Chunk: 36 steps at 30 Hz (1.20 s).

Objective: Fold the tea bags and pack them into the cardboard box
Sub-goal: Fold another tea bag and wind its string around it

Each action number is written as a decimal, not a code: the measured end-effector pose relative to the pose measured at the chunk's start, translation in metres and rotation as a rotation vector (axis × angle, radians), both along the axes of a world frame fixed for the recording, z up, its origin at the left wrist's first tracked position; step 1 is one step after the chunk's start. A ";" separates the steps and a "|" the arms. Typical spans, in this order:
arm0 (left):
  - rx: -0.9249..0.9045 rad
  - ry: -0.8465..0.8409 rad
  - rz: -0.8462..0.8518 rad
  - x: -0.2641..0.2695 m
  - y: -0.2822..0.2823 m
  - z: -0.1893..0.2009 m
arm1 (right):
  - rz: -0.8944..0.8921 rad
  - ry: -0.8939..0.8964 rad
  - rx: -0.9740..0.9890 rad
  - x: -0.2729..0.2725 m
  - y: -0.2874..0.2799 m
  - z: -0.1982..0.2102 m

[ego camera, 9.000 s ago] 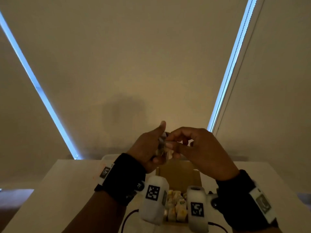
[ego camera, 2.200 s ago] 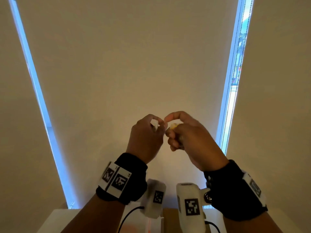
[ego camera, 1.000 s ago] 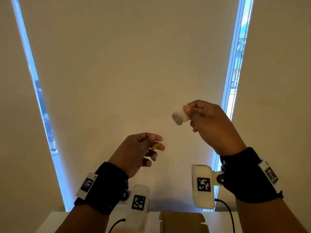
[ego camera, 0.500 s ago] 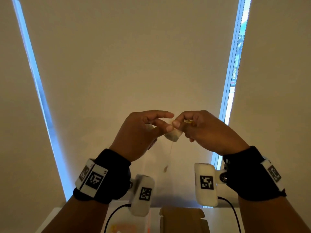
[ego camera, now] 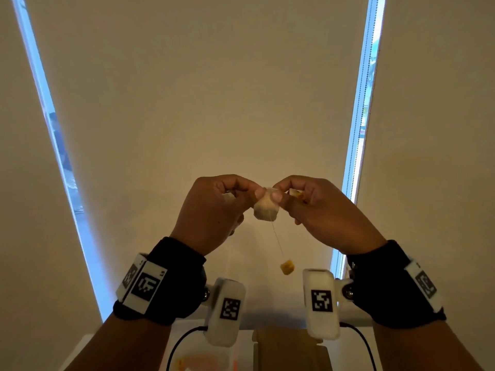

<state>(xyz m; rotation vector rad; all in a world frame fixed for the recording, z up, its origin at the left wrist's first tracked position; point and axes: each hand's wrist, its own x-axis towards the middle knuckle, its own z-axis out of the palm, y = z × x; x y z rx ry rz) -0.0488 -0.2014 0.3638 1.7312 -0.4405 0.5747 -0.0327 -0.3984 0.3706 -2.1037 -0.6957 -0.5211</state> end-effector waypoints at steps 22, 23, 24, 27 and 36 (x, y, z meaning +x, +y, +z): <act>-0.056 0.079 -0.027 -0.011 -0.012 0.002 | -0.013 -0.064 0.335 -0.011 0.013 -0.028; -0.058 0.070 -0.025 -0.011 -0.013 0.003 | -0.024 -0.068 0.345 -0.011 0.014 -0.030; -0.059 0.063 -0.019 -0.011 -0.014 0.004 | -0.031 -0.066 0.350 -0.012 0.015 -0.032; -0.044 0.041 0.015 -0.010 -0.013 0.009 | 0.039 0.081 0.376 -0.012 0.018 -0.041; 0.152 -0.116 0.211 -0.002 -0.008 0.023 | 0.227 0.301 0.088 -0.012 0.033 -0.066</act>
